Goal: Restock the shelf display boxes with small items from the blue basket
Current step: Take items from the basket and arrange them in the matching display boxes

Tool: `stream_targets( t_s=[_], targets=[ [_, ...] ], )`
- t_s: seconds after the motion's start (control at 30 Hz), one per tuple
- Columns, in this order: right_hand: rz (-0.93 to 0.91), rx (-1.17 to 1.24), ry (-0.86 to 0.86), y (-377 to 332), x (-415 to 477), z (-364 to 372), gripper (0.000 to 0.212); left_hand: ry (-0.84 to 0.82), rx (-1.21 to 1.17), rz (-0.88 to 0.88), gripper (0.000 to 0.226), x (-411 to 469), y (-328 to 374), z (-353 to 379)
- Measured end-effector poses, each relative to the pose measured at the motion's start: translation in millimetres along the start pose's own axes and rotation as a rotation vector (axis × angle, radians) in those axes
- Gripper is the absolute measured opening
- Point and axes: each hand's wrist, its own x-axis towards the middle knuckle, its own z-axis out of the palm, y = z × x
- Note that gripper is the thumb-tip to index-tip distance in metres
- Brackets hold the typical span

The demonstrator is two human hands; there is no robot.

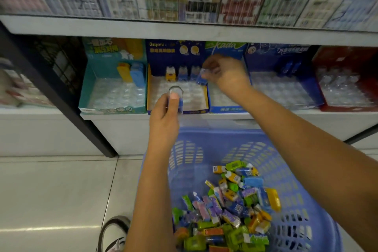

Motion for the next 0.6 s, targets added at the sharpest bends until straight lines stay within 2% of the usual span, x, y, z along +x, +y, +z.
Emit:
stream_targets(
  t_s=[0.13,0.3,0.4,0.6],
  targets=[
    [-0.103,-0.214,-0.152,-4,26,13,0.028,0.013,0.081,0.059,0.014,15,-1,-18],
    [-0.151,-0.28,-0.211,0,39,16,0.026,0.007,0.187,0.08,0.017,50,0,-22],
    [-0.139,-0.299,-0.214,5,45,16,0.028,-0.019,0.256,0.147,0.019,77,1,-14],
    [-0.168,-0.388,-0.165,11,44,20,0.03,-0.166,0.536,0.228,0.03,130,-7,6]
  ],
)
